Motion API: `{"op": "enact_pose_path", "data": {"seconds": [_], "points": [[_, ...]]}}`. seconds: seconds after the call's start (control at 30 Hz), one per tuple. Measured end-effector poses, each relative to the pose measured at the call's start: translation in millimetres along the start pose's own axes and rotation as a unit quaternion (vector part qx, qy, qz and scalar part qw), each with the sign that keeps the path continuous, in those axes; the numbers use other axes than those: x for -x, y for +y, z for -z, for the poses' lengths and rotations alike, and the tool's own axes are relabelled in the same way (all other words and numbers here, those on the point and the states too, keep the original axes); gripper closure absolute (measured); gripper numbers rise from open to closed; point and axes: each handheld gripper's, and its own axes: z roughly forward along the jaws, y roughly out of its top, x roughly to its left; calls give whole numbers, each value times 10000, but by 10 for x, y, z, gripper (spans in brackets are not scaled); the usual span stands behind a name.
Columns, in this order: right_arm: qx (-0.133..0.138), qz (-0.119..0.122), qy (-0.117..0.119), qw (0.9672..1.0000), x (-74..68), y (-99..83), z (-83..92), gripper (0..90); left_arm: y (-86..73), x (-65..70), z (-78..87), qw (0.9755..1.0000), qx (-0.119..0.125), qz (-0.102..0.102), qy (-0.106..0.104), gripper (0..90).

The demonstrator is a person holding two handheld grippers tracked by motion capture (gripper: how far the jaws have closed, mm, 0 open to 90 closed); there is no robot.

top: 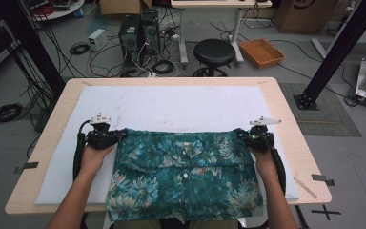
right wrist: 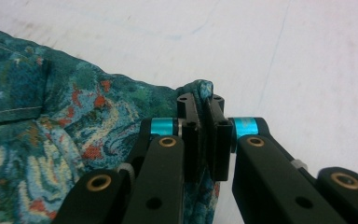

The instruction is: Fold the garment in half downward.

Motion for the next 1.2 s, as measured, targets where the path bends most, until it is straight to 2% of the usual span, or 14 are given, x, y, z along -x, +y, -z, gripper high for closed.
{"op": "enact_pose_path", "data": {"seconds": [0.07,0.13,0.2,0.3,0.37,0.43,0.47,0.57,0.7,0.77,0.8,0.93,1.07,1.2], "points": [[48,8,-21,10000,55,104,-39,869,92,-47,-69,10000,37,44,34,856],[56,18,-58,10000,115,210,-87,869,173,-77,-150,9999,61,-50,89,856],[29,30,-93,9999,172,310,-151,869,260,-104,-233,9998,-31,-142,128,856],[-39,45,-179,9998,237,426,-253,869,383,-149,-324,9998,56,-57,194,856],[-67,-42,-239,9997,271,491,-310,869,442,-162,-373,9997,123,-47,226,856],[-90,-108,-285,9995,297,527,-358,868,490,-172,-432,9996,-39,-127,230,855],[-141,-147,-302,9993,315,537,-390,868,502,-175,-449,9995,-69,-171,250,855],[-208,-146,-391,9989,338,545,-441,867,516,-185,-509,9997,-24,-41,228,854],[-271,-252,-388,9986,351,509,-488,853,449,-139,-554,9996,-38,-128,243,830],[-212,-300,-412,9985,349,496,-485,787,406,-151,-538,9997,55,39,243,737],[-155,-352,-391,9985,346,490,-472,731,388,-157,-519,9996,98,133,216,659],[-17,-279,-390,9989,309,492,-372,550,398,-121,-412,9999,14,40,143,536],[335,-328,-303,9984,282,495,-219,405,462,-5,-275,9994,333,-76,-33,498],[481,-230,-47,9986,201,514,-139,338,480,116,-249,9990,327,-164,-250,455]]}}
